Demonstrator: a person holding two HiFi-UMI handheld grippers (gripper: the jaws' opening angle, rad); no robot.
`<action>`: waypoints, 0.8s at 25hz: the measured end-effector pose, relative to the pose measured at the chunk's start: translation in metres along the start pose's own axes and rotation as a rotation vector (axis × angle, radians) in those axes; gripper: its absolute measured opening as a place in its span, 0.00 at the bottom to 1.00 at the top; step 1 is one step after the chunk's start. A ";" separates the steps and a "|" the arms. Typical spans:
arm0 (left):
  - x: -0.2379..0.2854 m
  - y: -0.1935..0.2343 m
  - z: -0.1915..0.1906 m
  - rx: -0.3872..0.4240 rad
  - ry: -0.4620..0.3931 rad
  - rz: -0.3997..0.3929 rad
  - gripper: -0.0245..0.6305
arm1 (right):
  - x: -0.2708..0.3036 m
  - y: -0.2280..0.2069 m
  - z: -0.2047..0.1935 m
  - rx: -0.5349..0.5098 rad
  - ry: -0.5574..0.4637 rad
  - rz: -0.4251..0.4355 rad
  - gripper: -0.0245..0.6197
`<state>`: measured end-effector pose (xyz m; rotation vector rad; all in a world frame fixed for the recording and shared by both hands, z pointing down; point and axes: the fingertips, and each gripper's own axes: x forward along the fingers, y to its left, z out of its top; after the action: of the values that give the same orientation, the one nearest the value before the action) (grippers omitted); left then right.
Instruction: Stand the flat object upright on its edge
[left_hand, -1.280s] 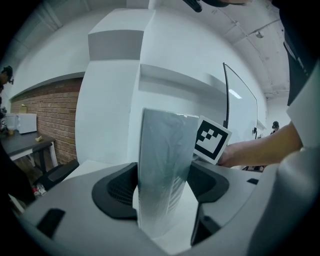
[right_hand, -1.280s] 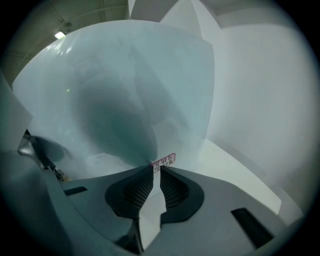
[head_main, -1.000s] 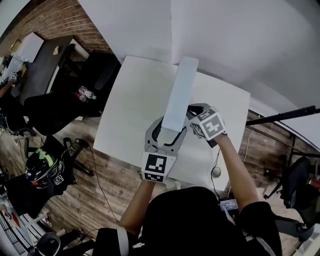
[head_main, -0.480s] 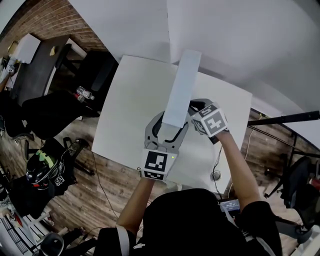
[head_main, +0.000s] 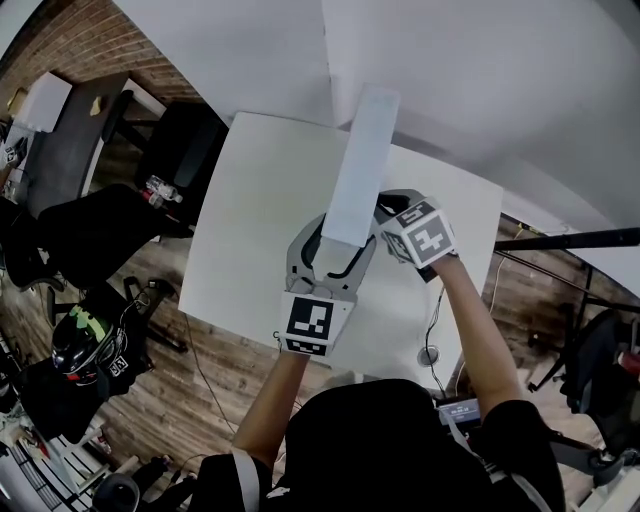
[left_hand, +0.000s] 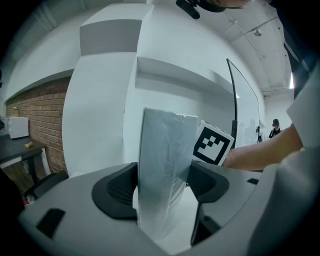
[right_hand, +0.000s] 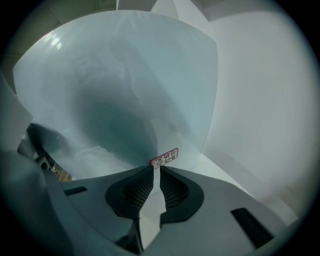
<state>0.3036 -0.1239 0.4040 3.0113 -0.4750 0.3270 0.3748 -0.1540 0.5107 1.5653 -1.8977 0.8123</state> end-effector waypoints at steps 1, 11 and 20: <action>0.002 0.000 0.000 0.001 -0.002 0.000 0.51 | 0.001 -0.002 0.000 0.001 -0.001 0.000 0.15; 0.013 0.004 0.003 0.008 -0.012 -0.003 0.51 | 0.005 -0.010 0.003 -0.001 -0.002 -0.008 0.14; 0.023 0.007 0.006 0.012 -0.023 -0.009 0.51 | 0.008 -0.019 0.005 0.007 -0.003 -0.011 0.14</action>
<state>0.3240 -0.1385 0.4034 3.0312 -0.4634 0.2964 0.3918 -0.1658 0.5154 1.5805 -1.8884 0.8129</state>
